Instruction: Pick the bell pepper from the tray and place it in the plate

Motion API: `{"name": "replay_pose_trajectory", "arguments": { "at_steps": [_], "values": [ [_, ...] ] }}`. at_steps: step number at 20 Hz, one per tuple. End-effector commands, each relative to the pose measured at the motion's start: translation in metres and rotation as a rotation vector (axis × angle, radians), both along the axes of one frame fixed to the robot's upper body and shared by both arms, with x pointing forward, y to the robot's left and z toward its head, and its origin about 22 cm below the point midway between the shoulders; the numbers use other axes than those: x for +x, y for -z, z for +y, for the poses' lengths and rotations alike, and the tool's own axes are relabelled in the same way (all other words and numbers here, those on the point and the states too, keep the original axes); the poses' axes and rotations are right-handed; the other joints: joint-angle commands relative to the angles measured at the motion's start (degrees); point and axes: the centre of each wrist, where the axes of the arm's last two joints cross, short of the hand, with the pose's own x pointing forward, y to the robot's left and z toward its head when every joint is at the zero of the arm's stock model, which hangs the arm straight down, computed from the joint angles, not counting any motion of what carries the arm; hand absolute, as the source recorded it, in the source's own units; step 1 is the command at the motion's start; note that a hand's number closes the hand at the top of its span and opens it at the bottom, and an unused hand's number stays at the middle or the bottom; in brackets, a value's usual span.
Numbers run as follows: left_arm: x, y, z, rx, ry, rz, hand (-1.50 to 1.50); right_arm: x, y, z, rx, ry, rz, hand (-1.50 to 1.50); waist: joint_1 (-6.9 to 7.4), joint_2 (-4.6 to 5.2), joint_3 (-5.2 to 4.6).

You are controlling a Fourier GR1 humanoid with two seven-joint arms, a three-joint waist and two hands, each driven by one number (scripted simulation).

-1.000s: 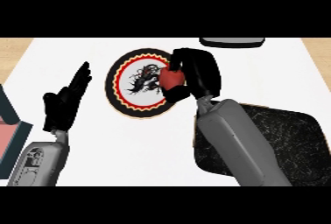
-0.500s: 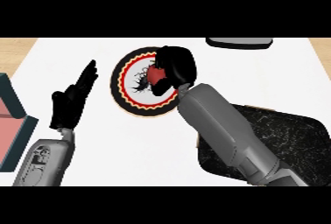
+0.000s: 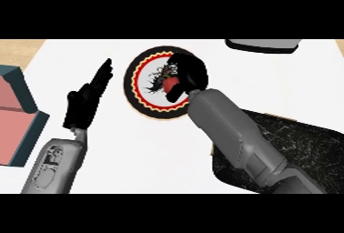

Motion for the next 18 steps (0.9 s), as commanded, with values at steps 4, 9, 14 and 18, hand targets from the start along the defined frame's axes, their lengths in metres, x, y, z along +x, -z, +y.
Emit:
{"name": "replay_pose_trajectory", "arguments": {
  "at_steps": [4,9,14,18],
  "values": [
    [0.0,-0.002,-0.009,-0.004,0.02,-0.015,0.0,0.0,0.006,-0.002,0.153,0.013,-0.01,-1.5,1.61,0.38,0.05],
    [0.001,0.004,-0.01,-0.004,0.006,-0.004,0.0,-0.006,0.006,-0.007,0.423,0.058,-0.137,-1.5,0.21,0.08,0.13],
    [-0.016,0.015,0.007,-0.006,-0.044,0.02,0.0,-0.003,0.004,-0.016,0.586,0.14,-0.195,-1.5,-2.6,-1.0,0.08],
    [-0.012,0.019,0.022,0.005,-0.094,0.035,0.0,0.006,-0.001,-0.026,0.641,0.221,-0.234,-1.5,-6.05,-1.55,0.01]
  ]
}}
